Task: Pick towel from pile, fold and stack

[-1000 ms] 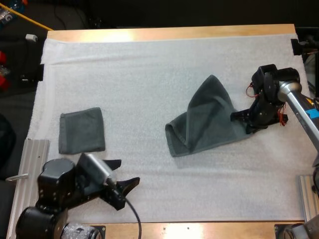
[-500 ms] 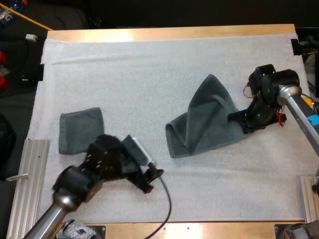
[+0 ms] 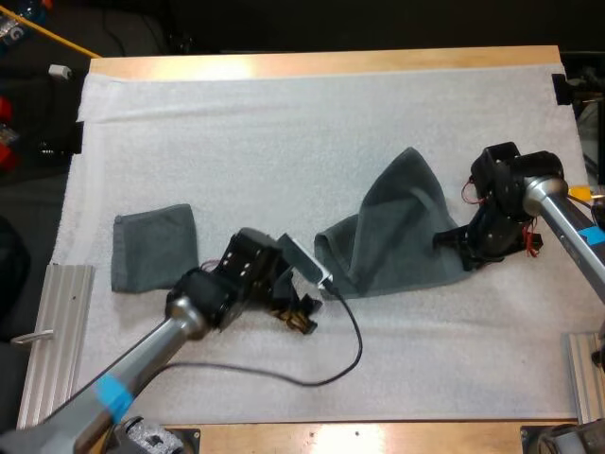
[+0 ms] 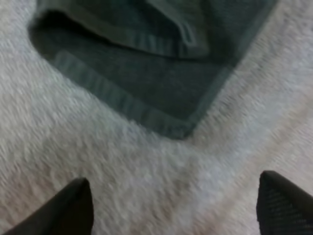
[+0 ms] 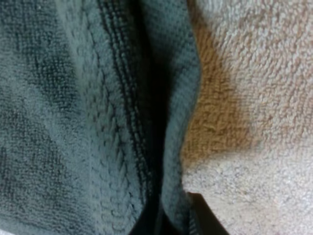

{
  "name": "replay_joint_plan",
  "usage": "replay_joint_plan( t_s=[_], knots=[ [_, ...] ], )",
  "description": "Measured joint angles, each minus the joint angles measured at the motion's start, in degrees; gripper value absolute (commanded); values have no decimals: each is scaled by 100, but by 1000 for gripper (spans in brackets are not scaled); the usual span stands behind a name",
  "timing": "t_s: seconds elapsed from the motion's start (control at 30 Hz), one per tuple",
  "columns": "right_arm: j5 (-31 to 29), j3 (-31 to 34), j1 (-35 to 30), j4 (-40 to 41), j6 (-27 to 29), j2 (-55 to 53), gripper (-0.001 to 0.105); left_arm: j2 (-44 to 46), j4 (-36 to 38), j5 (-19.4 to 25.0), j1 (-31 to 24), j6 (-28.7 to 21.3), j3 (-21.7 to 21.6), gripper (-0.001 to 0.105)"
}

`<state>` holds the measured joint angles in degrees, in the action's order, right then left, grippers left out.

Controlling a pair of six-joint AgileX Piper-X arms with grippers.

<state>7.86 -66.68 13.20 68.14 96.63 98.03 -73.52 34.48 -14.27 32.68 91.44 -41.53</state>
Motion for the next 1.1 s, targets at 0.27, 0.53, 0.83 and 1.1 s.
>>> replay_joint_plan(
  t_s=[0.27, 0.53, 0.83, 1.1],
  knots=[
    [0, 0, 0, -23, 0, 0, 0, -922, 44, 325, 214, -446, -552, 66],
    [0, 0, 0, -25, 0, 0, 0, -1577, 120, 1542, 1021, -1391, -839, 66],
    [0, 0, 0, -29, 0, 0, 0, -2291, 137, 1910, 1124, -1643, -1282, 62],
    [0, 0, 0, -29, 0, 0, 0, -2510, 148, 1910, 1124, -1657, -1430, 42]
  ],
)
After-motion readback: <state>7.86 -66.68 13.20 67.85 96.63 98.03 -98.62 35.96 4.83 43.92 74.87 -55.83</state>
